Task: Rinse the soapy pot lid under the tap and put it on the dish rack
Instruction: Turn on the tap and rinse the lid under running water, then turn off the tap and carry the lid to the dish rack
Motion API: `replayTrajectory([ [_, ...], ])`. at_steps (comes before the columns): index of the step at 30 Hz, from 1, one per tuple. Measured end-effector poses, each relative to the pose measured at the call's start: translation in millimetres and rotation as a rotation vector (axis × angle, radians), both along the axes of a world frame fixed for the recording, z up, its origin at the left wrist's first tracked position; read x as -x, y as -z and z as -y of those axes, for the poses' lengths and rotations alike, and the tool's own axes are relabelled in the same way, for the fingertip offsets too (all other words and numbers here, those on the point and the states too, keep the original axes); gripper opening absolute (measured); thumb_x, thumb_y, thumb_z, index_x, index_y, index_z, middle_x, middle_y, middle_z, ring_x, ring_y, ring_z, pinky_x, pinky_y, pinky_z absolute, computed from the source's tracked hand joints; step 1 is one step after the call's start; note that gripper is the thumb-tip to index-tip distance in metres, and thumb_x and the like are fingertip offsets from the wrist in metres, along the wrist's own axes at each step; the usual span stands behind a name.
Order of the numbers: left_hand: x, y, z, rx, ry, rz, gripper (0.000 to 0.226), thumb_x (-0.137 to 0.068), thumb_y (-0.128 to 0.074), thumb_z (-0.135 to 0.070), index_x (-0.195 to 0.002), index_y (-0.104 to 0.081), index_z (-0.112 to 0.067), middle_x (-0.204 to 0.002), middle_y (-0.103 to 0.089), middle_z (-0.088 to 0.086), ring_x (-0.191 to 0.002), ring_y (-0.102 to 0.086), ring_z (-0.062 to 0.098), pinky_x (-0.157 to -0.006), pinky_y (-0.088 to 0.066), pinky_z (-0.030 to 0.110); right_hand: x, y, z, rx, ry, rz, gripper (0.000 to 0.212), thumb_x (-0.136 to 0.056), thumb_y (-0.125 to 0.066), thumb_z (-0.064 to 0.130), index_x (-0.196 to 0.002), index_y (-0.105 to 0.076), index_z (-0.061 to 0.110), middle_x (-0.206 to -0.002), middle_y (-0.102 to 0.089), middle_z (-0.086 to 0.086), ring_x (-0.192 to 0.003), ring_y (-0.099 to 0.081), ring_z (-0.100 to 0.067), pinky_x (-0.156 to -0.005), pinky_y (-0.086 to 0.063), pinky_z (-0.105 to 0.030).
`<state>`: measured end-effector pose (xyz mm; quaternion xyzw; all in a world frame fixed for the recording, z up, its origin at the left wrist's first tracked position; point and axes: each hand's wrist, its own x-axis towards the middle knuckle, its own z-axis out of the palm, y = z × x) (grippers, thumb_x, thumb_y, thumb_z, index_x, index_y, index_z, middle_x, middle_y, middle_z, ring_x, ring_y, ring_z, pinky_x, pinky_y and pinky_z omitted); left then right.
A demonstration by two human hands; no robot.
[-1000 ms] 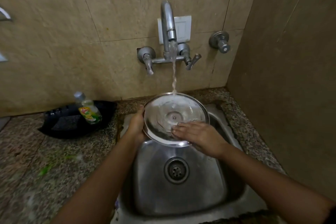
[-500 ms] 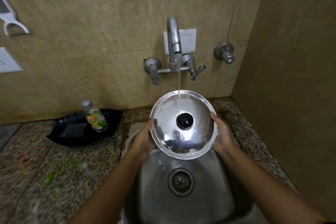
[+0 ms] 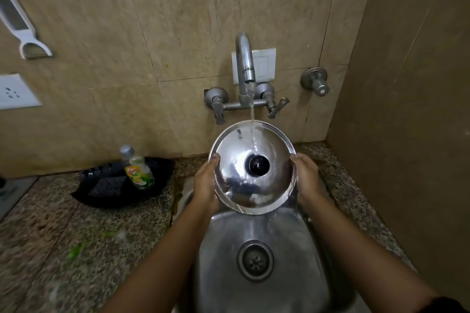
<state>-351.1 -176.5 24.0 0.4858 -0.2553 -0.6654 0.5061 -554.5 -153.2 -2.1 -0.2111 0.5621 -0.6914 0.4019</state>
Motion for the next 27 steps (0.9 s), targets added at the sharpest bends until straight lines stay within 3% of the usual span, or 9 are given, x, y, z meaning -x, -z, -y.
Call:
replayTrajectory([
  [4, -27.1, -1.7, -1.4, 0.037, -0.050, 0.013, 0.016, -0.088, -0.064, -0.028, -0.091, -0.070, -0.013, -0.089, -0.074, 0.010, -0.082, -0.070, 0.027, -0.082, -0.054, 0.049, -24.0, 3.1, 1.9, 0.027, -0.063, -0.115, 0.025, -0.088, -0.051, -0.003, -0.073, -0.061, 0.015, -0.071, -0.059, -0.003, -0.069, -0.051, -0.015, -0.064, -0.041, -0.028],
  [8, -56.8, 6.2, 0.6, 0.042, -0.122, -0.026, 0.032, -0.089, -0.061, -0.025, -0.114, -0.065, -0.005, -0.119, -0.064, 0.022, -0.113, -0.059, 0.040, -0.100, -0.045, 0.054, -40.1, 4.2, 3.0, 0.006, -0.212, -0.188, 0.024, -0.086, -0.054, -0.003, -0.084, -0.066, 0.018, -0.078, -0.067, -0.004, -0.071, -0.060, -0.016, -0.068, -0.048, -0.028],
  [13, -64.3, -0.9, 5.0, 0.047, -0.117, -0.035, 0.046, -0.087, -0.062, -0.031, -0.126, -0.059, -0.006, -0.125, -0.062, 0.020, -0.116, -0.058, 0.038, -0.102, -0.043, 0.054, -28.0, -23.5, 23.9, 0.075, -0.151, -0.260, 0.028, -0.090, -0.057, 0.000, -0.117, -0.063, 0.008, -0.085, -0.065, 0.003, -0.072, -0.059, -0.010, -0.067, -0.049, -0.021],
  [15, -54.6, -5.9, 4.9, 0.079, -0.083, 0.018, 0.037, -0.085, -0.064, -0.030, -0.115, -0.065, -0.008, -0.111, -0.069, 0.016, -0.103, -0.064, 0.034, -0.092, -0.051, 0.049, -14.3, -42.6, 34.8, 0.094, -0.079, -0.312, 0.033, -0.092, -0.057, 0.005, -0.125, -0.058, 0.010, -0.086, -0.061, 0.008, -0.072, -0.052, -0.007, -0.061, -0.045, -0.012],
  [17, -38.4, -11.2, 1.7, 0.115, -0.027, 0.091, 0.017, -0.088, -0.063, -0.027, -0.095, -0.070, -0.013, -0.084, -0.071, 0.007, -0.079, -0.066, 0.024, -0.071, -0.055, 0.036, -2.9, -60.5, 46.6, 0.109, -0.047, -0.377, 0.036, -0.093, -0.060, 0.014, -0.128, -0.057, 0.013, -0.089, -0.058, 0.008, -0.078, -0.050, -0.007, -0.062, -0.044, -0.010],
  [19, -21.7, -14.1, -3.0, 0.159, 0.043, 0.142, 0.014, -0.090, -0.061, -0.024, -0.088, -0.070, -0.014, -0.076, -0.070, 0.005, -0.071, -0.065, 0.020, -0.063, -0.053, 0.029, 2.1, -72.6, 57.2, 0.137, -0.026, -0.429, 0.026, -0.090, -0.065, 0.020, -0.115, -0.065, 0.011, -0.079, -0.053, 0.006, -0.069, -0.047, -0.007, -0.062, -0.041, -0.020],
  [21, -8.8, -16.6, -8.2, 0.210, 0.086, 0.179, 0.015, -0.091, -0.059, -0.021, -0.089, -0.070, -0.010, -0.074, -0.071, 0.006, -0.066, -0.066, 0.018, -0.056, -0.053, 0.024, 1.6, -77.9, 66.4, 0.119, 0.019, -0.476, 0.011, -0.086, -0.069, 0.023, -0.082, -0.064, 0.014, -0.064, -0.044, 0.007, -0.057, -0.039, -0.007, -0.057, -0.035, -0.026],
  [23, -0.9, -16.1, -10.4, 0.249, 0.112, 0.206, 0.015, -0.092, -0.058, -0.018, -0.086, -0.067, -0.009, -0.064, -0.068, 0.001, -0.056, -0.062, 0.013, -0.049, -0.049, 0.018, -0.6, -79.6, 74.1, 0.048, 0.070, -0.563, 0.031, -0.082, -0.072, 0.026, -0.063, -0.049, 0.020, -0.059, -0.042, 0.007, -0.054, -0.038, -0.009, -0.052, -0.032, -0.027],
  [27, 7.7, -26.3, -15.3, 0.245, 0.123, 0.255, 0.022, -0.093, -0.057, -0.020, -0.074, -0.063, -0.012, -0.048, -0.061, -0.009, -0.044, -0.056, 0.005, -0.044, -0.043, 0.014, -2.4, -84.3, 88.1, -0.070, 0.153, -0.722, 0.023, -0.078, -0.074, 0.033, -0.072, -0.055, 0.022, -0.074, -0.058, -0.001, -0.064, -0.055, -0.016, -0.057, -0.045, -0.029],
])
